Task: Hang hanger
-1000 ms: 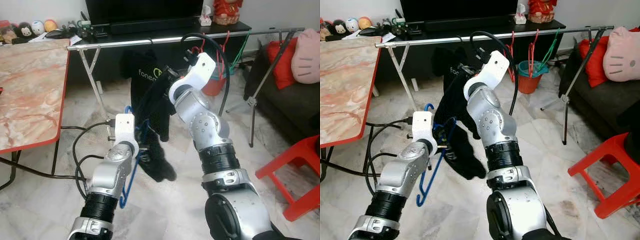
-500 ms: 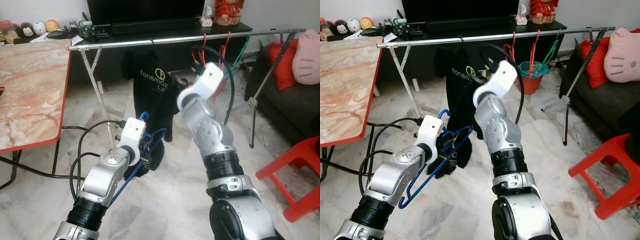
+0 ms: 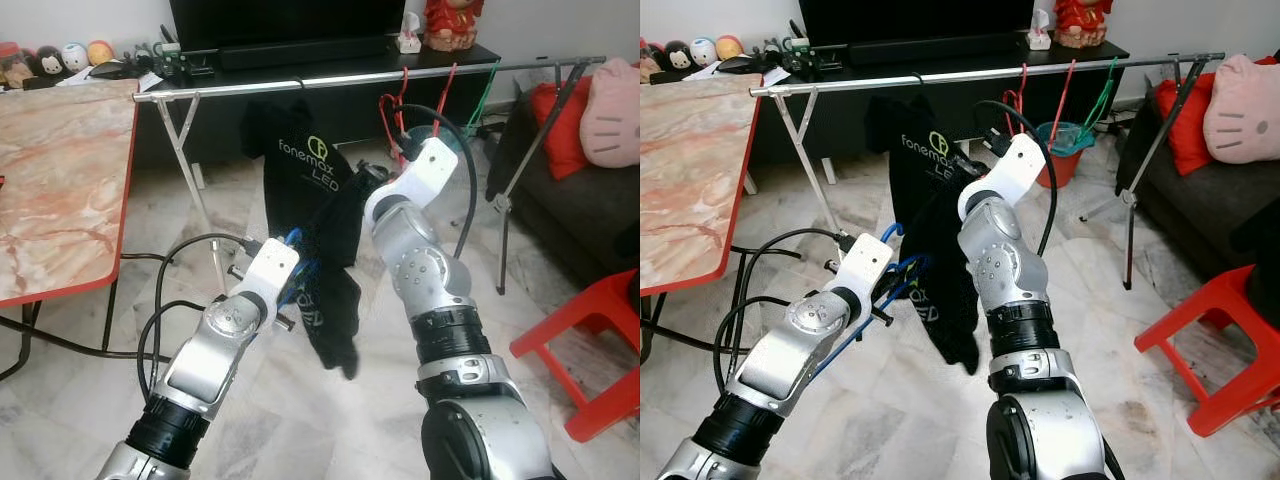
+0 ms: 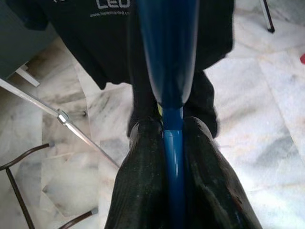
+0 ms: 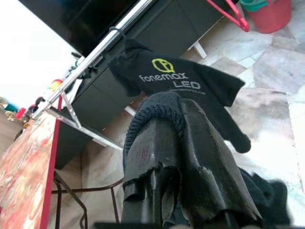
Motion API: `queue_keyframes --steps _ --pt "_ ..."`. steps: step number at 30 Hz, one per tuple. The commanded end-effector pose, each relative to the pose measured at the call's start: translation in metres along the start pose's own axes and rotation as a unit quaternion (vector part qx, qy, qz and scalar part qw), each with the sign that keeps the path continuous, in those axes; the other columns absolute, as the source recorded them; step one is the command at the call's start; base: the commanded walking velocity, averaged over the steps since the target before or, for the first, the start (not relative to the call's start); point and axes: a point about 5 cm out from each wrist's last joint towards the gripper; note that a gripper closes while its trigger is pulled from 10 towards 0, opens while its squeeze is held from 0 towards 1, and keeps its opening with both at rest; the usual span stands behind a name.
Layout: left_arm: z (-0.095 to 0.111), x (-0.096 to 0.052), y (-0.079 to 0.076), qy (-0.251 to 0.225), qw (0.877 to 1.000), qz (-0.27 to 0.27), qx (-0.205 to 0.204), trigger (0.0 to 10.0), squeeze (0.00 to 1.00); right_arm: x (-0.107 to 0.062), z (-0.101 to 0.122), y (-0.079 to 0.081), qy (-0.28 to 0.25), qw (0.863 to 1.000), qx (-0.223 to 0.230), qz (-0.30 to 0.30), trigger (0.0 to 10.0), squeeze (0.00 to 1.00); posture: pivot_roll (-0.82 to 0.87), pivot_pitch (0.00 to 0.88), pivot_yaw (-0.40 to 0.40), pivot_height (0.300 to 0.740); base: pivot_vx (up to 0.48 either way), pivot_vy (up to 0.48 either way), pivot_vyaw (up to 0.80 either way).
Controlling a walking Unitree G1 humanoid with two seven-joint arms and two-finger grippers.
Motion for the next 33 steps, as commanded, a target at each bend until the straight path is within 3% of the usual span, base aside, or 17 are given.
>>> queue_keyframes --steps 1,12,19,25,33 --pt "-0.005 -0.001 0.003 0.013 1.000 0.016 0.017 10.0 0.00 0.000 -0.005 -0.005 0.001 1.000 0.010 -0.016 10.0 0.00 0.01 0.000 -0.025 0.740 0.000 0.000 0.00" --pt "0.007 0.001 0.012 -0.029 0.997 0.065 0.000 10.0 0.00 0.000 -0.004 -0.012 -0.001 1.000 0.006 -0.029 10.0 0.00 0.01 0.000 -0.023 0.740 0.000 0.000 0.00" --pt "0.011 0.001 0.013 -0.049 0.996 0.073 -0.009 10.0 0.00 -0.004 -0.013 -0.019 0.020 0.999 -0.021 -0.031 10.0 0.00 0.01 0.000 -0.026 0.740 0.000 0.000 0.00" --pt "0.012 0.003 0.010 -0.057 0.996 0.073 -0.014 10.0 0.00 -0.009 -0.018 -0.039 0.032 0.998 -0.033 -0.051 10.0 0.00 0.00 0.000 -0.023 0.740 0.000 0.000 0.00" --pt "0.013 0.005 0.006 -0.064 0.996 0.064 -0.017 10.0 0.00 -0.017 -0.026 -0.041 0.048 0.997 -0.027 -0.051 10.0 0.00 -0.01 0.000 -0.019 0.740 0.000 0.000 0.00"
Point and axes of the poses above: a point about 5 cm out from each wrist's last joint towards the gripper, its own x axis pointing out of the wrist towards the gripper, its own z axis along the axis of the wrist's last joint, y = z × x, and after that the axes turned 10 degrees about -x, right-handed
